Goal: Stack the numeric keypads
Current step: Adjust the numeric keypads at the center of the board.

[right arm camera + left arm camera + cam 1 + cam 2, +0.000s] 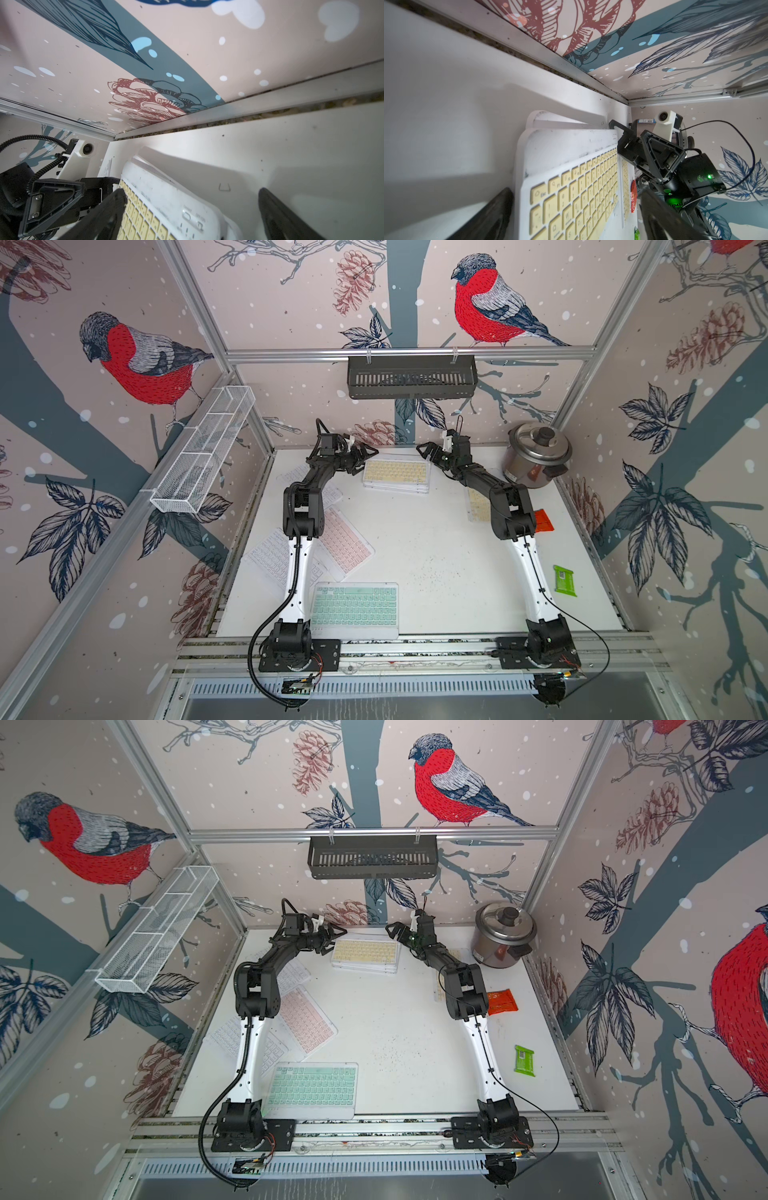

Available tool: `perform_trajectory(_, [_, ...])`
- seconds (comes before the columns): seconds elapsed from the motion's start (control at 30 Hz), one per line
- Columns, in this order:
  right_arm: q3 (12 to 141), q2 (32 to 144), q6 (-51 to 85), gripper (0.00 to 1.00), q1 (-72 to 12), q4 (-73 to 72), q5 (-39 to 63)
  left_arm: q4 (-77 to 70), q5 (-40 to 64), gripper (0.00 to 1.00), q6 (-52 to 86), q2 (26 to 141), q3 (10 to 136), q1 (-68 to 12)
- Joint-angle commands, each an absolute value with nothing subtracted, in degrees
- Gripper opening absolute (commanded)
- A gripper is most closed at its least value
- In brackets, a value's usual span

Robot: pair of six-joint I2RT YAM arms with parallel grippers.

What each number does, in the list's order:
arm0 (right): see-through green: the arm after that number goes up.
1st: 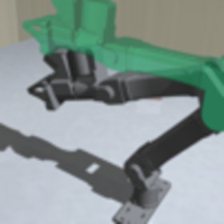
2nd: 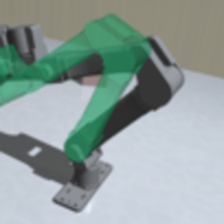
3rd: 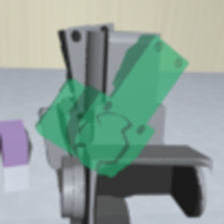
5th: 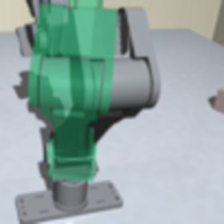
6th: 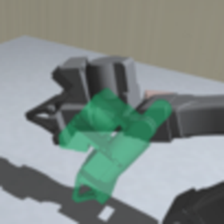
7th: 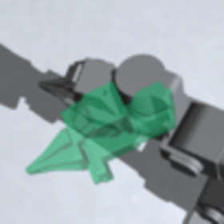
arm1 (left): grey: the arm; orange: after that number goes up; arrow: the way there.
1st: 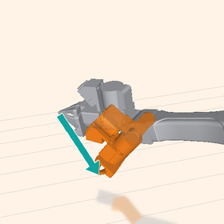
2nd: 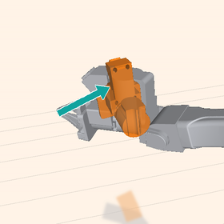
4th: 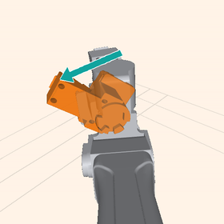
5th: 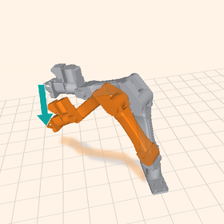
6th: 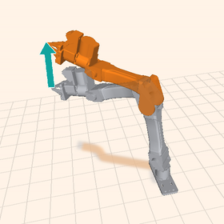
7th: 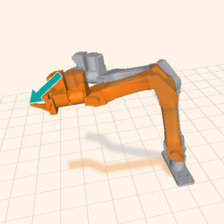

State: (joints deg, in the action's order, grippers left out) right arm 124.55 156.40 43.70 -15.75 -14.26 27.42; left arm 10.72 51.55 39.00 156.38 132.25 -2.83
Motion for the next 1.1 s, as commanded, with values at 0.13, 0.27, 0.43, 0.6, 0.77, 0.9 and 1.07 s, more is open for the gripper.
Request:
perform_trajectory(0.13, [122.5, 157.5, 45.1, 1.00, -18.1, -3.0, 33.9, 21.3, 48.3, 0.97, 39.6, 153.0, 122.7, -3.5])
perform_trajectory(0.27, [116.6, 153.4, 44.8, 1.00, -18.1, -4.9, 33.4, 18.8, 48.1, 0.96, 40.1, 149.2, 116.7, -4.1])
perform_trajectory(0.43, [113.6, 150.9, 42.7, 1.00, -17.0, -3.8, 33.2, 19.5, 48.2, 0.96, 39.7, 147.4, 113.5, -5.4])
perform_trajectory(0.6, [112.8, 150.2, 41.3, 1.00, -16.0, -1.9, 34.4, 20.4, 47.8, 0.96, 38.7, 145.8, 110.5, -6.0])
perform_trajectory(0.77, [109.4, 147.8, 39.5, 1.00, -16.0, -1.5, 34.3, 16.9, 47.4, 0.97, 40.0, 141.7, 102.3, -6.8])
perform_trajectory(0.9, [109.9, 147.6, 37.9, 1.00, -15.8, 0.5, 33.5, 13.7, 47.5, 0.96, 41.9, 139.0, 96.3, -7.1])
perform_trajectory(1.07, [112.5, 147.5, 36.0, 1.00, -14.6, 3.0, 31.7, 14.4, 46.5, 0.96, 41.3, 136.9, 94.5, -7.2])
